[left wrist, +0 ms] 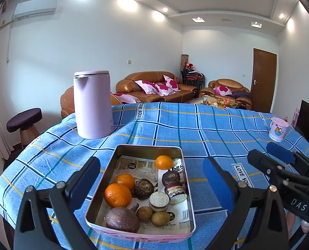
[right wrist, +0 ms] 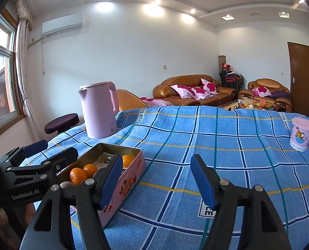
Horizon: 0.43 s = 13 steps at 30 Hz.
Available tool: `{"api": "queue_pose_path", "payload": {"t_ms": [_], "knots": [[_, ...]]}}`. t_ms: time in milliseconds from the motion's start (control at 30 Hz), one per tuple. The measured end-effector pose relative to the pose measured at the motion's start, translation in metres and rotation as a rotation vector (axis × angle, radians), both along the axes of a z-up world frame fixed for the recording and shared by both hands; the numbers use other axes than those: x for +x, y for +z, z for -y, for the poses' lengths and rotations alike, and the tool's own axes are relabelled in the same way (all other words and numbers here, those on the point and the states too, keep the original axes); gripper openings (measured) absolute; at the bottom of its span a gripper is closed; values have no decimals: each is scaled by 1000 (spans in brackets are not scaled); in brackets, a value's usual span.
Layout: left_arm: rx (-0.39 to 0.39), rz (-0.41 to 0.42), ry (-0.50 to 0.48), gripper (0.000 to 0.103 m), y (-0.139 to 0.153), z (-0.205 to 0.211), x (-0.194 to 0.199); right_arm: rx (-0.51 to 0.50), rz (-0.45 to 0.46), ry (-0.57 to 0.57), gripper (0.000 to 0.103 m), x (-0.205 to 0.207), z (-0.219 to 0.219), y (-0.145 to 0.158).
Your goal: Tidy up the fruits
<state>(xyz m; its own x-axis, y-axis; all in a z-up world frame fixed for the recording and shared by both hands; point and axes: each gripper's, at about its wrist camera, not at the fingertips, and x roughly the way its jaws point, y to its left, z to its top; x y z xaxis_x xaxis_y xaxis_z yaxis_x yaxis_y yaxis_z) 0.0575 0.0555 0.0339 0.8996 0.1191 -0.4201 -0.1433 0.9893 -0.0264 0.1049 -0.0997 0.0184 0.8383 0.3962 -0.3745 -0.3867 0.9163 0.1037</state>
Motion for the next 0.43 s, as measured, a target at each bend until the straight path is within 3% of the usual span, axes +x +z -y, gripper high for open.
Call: {"api": "queue_pose_path", "payload": {"t_ms": [433], "knots": [[15, 4, 28, 103, -2, 1, 0, -4, -11, -12, 69, 1, 7, -3]]}}
